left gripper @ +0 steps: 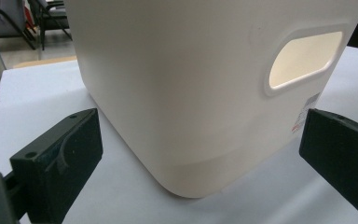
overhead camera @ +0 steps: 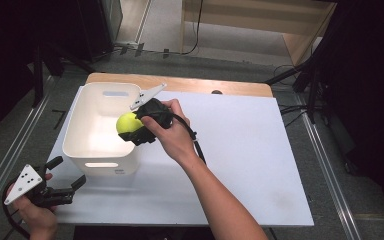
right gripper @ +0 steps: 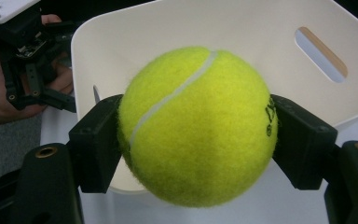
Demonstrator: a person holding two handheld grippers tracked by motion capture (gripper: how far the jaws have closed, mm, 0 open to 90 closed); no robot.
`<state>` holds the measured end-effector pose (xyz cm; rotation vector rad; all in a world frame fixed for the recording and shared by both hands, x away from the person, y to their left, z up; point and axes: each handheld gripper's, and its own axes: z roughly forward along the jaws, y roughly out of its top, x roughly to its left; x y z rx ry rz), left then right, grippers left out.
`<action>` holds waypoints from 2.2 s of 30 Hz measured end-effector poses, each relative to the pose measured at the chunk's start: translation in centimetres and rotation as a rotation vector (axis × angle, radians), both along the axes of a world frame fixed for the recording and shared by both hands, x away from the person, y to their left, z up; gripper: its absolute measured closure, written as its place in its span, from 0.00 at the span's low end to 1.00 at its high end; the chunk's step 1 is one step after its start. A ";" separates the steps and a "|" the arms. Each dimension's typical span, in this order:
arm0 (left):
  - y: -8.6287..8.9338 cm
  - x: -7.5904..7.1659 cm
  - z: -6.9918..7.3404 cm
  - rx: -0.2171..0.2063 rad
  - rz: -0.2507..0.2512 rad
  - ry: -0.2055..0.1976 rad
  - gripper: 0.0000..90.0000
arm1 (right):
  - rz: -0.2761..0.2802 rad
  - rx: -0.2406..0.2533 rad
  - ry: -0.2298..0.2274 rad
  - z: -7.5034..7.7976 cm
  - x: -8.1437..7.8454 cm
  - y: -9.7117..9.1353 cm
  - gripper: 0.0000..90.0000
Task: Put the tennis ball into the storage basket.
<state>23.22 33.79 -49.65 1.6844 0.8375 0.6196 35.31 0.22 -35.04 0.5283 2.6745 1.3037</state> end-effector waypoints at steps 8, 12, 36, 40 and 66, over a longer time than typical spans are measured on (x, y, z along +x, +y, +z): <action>0.0 0.0 0.0 -0.003 0.000 0.001 0.00 | 0.025 -0.013 0.007 -0.6 0.0 1.1 0.26; 0.0 0.0 0.0 -0.003 0.000 0.001 0.00 | 0.034 -0.030 0.016 -1.0 -0.1 1.7 0.26; 0.1 0.0 0.0 -0.004 -0.002 0.000 0.00 | 0.107 -0.186 0.027 -3.4 0.3 3.6 0.26; 0.1 0.0 0.0 -0.005 -0.001 -0.001 0.00 | 0.115 -0.181 0.024 -3.4 0.3 3.5 0.22; 0.0 0.0 0.0 -0.002 0.000 0.001 0.00 | -0.040 -0.015 -0.008 -2.1 -0.9 -2.9 0.00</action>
